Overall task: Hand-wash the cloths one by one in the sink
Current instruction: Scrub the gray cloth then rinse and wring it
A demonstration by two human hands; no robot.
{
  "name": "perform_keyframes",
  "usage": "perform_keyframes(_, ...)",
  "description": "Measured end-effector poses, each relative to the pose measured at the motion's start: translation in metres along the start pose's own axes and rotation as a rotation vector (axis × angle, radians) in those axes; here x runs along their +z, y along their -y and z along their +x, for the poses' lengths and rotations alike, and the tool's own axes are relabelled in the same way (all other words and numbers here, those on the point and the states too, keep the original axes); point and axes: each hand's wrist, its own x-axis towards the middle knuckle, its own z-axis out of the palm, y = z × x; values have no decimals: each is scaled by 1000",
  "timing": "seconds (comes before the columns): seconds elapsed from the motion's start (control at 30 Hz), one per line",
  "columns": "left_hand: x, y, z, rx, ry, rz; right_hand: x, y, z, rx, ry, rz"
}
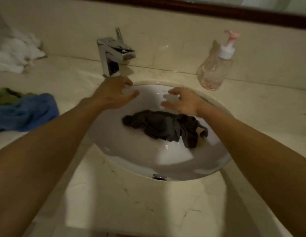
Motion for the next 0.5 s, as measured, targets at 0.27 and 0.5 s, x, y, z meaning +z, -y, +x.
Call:
perform_keyframes(0.27,-99,29,36,-13,-244,-3,-50,109,58,-220,-228,231)
perform_keyframes(0.5,-109,47,83,-17,-95,-31,-56,147,138,-280,-110,67)
